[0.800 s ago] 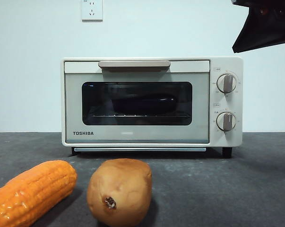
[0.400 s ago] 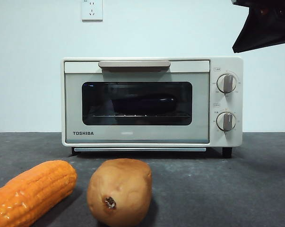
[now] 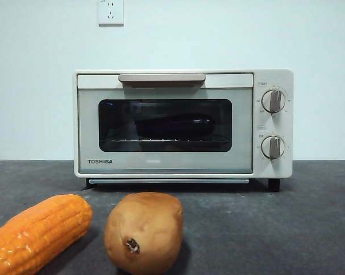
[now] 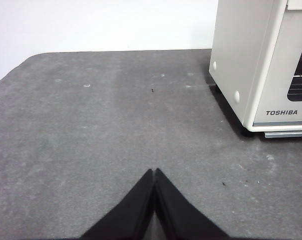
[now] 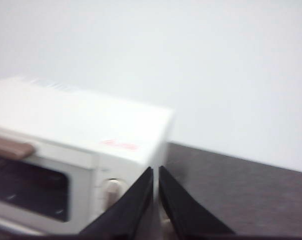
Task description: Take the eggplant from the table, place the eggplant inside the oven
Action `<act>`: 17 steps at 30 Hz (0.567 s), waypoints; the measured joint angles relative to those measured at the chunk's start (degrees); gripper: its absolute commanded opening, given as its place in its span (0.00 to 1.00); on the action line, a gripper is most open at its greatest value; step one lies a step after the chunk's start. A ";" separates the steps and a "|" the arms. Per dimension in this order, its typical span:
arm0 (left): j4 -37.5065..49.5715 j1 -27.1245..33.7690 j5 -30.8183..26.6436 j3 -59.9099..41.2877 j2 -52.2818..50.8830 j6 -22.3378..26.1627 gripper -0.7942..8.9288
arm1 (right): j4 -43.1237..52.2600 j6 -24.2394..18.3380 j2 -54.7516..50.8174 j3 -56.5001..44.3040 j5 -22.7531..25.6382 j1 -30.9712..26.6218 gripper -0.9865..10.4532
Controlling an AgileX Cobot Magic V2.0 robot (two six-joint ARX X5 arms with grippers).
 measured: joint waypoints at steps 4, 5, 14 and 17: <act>0.00 0.00 0.00 -0.02 0.00 0.00 0.09 | -0.79 -0.61 -9.42 -6.47 -3.67 -9.94 0.09; 0.00 0.00 0.00 0.00 0.00 0.00 0.09 | -0.87 -0.66 -11.30 -7.89 -3.67 -11.89 0.09; 0.00 0.00 0.00 0.00 0.00 0.00 0.09 | -1.11 2.08 -21.81 -19.19 -10.40 -22.82 0.09; 0.00 0.00 0.00 0.00 0.00 0.00 0.09 | -1.49 2.29 -22.51 -21.57 -13.22 -23.98 0.09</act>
